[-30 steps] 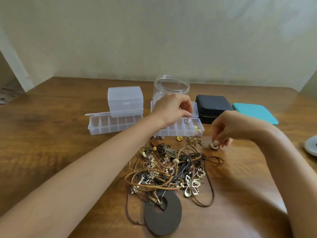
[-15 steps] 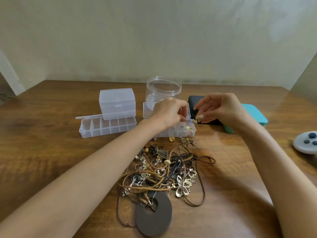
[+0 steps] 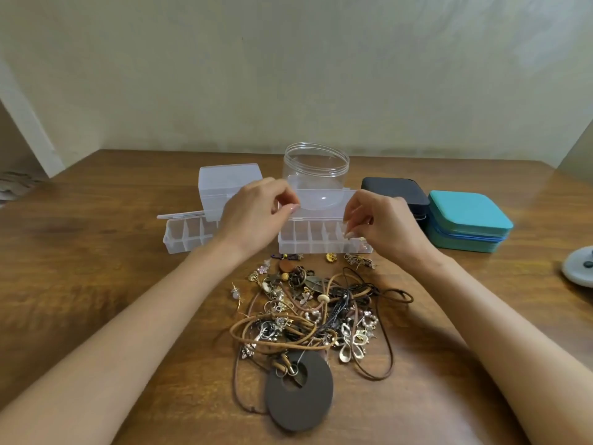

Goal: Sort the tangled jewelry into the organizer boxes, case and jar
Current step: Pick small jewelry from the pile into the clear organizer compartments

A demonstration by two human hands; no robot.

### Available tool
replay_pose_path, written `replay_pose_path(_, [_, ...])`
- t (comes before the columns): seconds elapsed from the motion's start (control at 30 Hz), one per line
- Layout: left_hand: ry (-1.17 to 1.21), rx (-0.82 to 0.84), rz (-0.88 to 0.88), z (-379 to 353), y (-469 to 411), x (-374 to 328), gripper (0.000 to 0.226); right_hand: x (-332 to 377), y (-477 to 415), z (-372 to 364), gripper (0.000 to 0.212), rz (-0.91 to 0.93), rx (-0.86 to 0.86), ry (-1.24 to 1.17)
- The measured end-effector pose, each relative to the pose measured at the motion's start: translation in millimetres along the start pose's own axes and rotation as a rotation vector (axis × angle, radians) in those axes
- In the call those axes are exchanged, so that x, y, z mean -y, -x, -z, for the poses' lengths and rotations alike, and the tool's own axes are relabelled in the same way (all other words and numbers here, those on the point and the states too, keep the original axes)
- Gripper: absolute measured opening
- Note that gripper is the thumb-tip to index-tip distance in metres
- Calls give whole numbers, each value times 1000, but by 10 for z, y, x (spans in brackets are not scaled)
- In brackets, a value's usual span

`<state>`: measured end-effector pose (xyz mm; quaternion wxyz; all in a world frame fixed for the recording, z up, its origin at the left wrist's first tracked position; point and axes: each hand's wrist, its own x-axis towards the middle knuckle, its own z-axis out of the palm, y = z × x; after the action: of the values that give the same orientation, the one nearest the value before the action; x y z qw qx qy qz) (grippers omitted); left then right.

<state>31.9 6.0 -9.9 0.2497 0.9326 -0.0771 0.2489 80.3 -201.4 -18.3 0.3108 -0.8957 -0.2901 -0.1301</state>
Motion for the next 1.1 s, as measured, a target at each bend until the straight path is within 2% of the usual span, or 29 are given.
replay_pose_path(0.17, [-13, -38, -43, 163, 115, 122, 7, -17, -19, 20, 31, -15, 25, 60])
replay_pose_path(0.4, [-128, 244, -129, 229, 125, 100, 13, 2, -14, 53, 19, 67, -3, 147])
replay_pose_path(0.53, [-186, 312, -158, 225, 145, 91, 10, 125, 25, 113, 7, 147, 175, 221])
replay_pose_path(0.7, [-230, 294, -124, 265, 134, 113, 12, 188, 67, 31, 11, 156, 252, 389])
replay_pose_path(0.97, [-220, 281, -75, 344, 113, 140, 9, 167, 58, -17, 6, 141, 256, 402])
replay_pose_path(1.1, [-216, 332, -58, 364, 116, 146, 9, 159, 46, 17, 4, 149, 248, 366])
